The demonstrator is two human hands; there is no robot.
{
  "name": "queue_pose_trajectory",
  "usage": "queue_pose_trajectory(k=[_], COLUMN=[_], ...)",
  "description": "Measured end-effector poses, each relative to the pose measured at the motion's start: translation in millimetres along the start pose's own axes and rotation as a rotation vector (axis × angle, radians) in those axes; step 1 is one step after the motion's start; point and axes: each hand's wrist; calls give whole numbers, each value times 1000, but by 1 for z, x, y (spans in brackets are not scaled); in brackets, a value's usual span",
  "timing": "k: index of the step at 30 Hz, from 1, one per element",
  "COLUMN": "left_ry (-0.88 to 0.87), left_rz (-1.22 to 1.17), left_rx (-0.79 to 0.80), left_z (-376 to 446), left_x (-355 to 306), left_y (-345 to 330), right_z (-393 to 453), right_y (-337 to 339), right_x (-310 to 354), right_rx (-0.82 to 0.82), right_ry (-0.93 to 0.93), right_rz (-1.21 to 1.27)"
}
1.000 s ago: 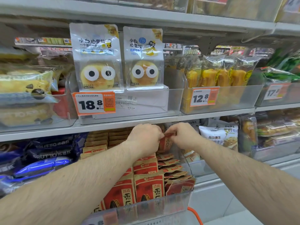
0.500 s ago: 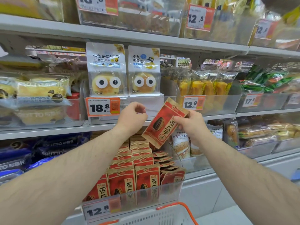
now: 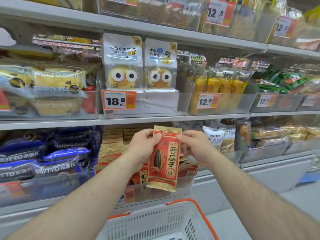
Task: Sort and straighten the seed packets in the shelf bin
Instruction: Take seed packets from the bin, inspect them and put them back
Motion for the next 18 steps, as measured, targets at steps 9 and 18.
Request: queue_pose_trajectory(k=[9,18], left_ry=[40,-21], left_rz=[-124,-35], left_rx=[-252,-212], left_z=[11,49], left_x=[4,-5], left_y=[32,38], right_z=[68,145], right_y=[7,-19], right_x=[-13,-20], right_rx=[11,188], right_ry=[-74,-79], right_rz=[-858,-1253])
Point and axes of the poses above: each hand's wrist, its own z-axis towards the middle knuckle, its own y-axis out of the back of the hand, x = y × z, and after that the axes turned 2 degrees about -y, right-handed
